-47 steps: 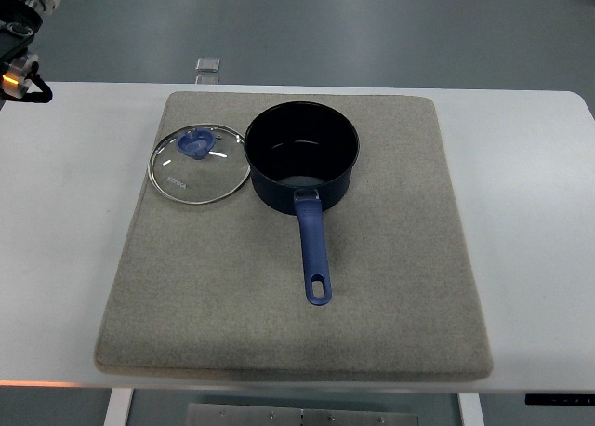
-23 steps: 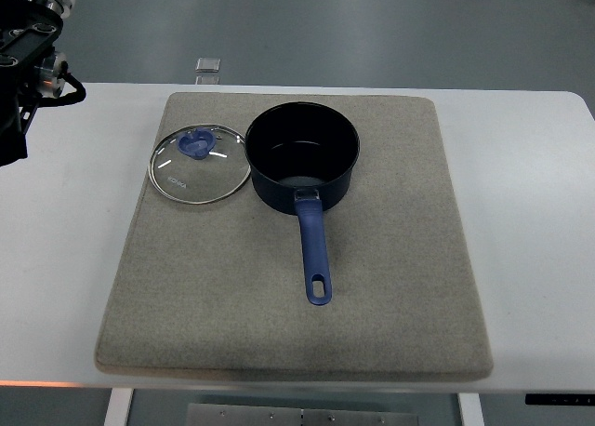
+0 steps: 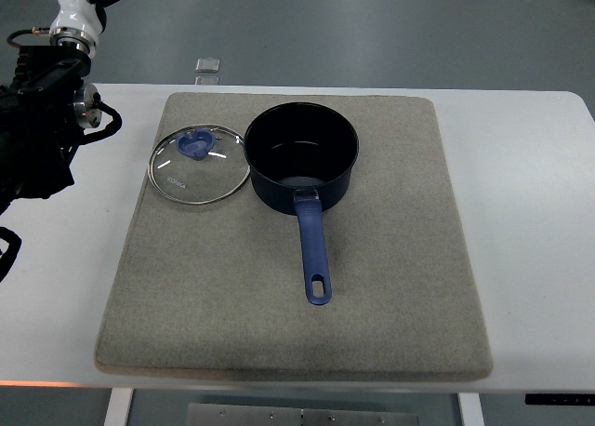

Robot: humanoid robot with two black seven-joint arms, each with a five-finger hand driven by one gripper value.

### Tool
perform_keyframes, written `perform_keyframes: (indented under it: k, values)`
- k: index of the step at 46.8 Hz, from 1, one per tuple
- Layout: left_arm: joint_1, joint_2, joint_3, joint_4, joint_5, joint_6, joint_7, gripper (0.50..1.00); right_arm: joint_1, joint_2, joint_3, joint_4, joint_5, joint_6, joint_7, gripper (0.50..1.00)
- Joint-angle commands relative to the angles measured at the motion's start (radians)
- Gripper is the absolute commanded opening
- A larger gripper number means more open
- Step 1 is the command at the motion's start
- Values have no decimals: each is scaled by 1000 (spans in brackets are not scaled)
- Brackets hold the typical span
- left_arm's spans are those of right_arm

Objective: Open pot lid and place left with left hand

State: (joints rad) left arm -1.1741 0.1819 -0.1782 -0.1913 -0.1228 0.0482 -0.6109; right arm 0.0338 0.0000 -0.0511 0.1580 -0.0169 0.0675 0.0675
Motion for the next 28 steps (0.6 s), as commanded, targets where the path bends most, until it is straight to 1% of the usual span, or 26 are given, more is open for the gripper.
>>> perform_keyframes:
  k: [1,4,13,20,28]
  values:
    - [14,-9,-38,-7,-5,-4,0,896,0,0,0,0,0,0,0,915]
    - [21,-12,-84,-7,-6,-22,0,896,0,0,0,0,0,0,0,917]
    - [28,-12,-248,-5,-6,-122,0,894,0,0,0,0,0,0,0,917]
    - [51,-28,-291,-4,-6,-131,0,891,0,0,0,0,0,0,0,917]
    - [62,-55,-279,7,9,-114,0,891,0,0,0,0,0,0,0,917]
